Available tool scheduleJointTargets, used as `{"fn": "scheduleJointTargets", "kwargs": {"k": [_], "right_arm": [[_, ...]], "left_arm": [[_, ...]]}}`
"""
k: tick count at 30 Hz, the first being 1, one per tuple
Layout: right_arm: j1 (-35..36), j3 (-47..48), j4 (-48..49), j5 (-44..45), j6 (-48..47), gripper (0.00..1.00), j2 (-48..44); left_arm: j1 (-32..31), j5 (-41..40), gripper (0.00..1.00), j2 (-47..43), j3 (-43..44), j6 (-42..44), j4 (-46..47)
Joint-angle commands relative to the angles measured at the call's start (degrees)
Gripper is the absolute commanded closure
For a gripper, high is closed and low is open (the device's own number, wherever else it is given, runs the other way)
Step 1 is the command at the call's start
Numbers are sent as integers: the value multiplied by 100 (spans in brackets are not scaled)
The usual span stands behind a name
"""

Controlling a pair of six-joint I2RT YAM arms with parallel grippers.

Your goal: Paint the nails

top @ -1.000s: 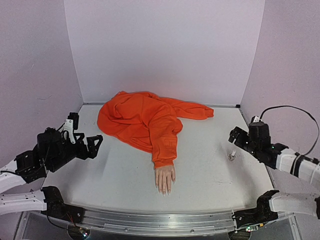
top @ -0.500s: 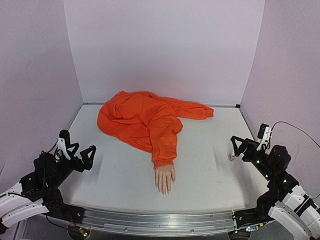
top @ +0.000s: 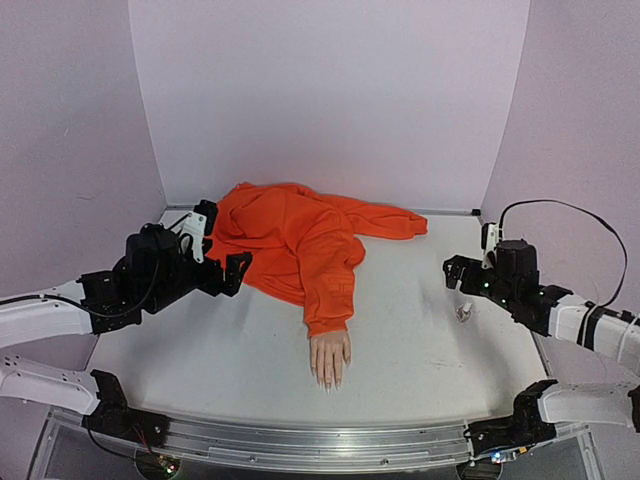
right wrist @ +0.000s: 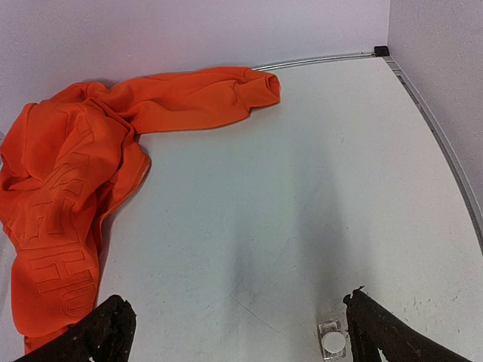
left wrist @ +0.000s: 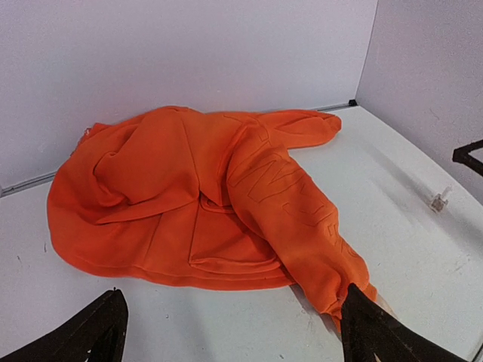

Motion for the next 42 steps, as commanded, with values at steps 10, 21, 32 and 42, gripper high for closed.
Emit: {"fn": "scheduleJointTargets", "kwargs": {"k": [10, 21, 32, 42], "right_arm": [[-726, -562, 659, -112, -160, 2, -430], [-816, -1547, 1201, -412, 25, 2, -1917], [-815, -2475, 942, -668, 499, 2, -4612], [-808, -2549, 648, -651, 608, 2, -5219]], "left_arm": [[1823, -386, 0, 616, -1120, -24, 2453], [1837, -854, 1, -2254, -3184, 264, 2984], [1821, -108, 0, -4594, -4337, 240, 2720], [1821, -48, 1, -4682, -4337, 259, 2712]]}}
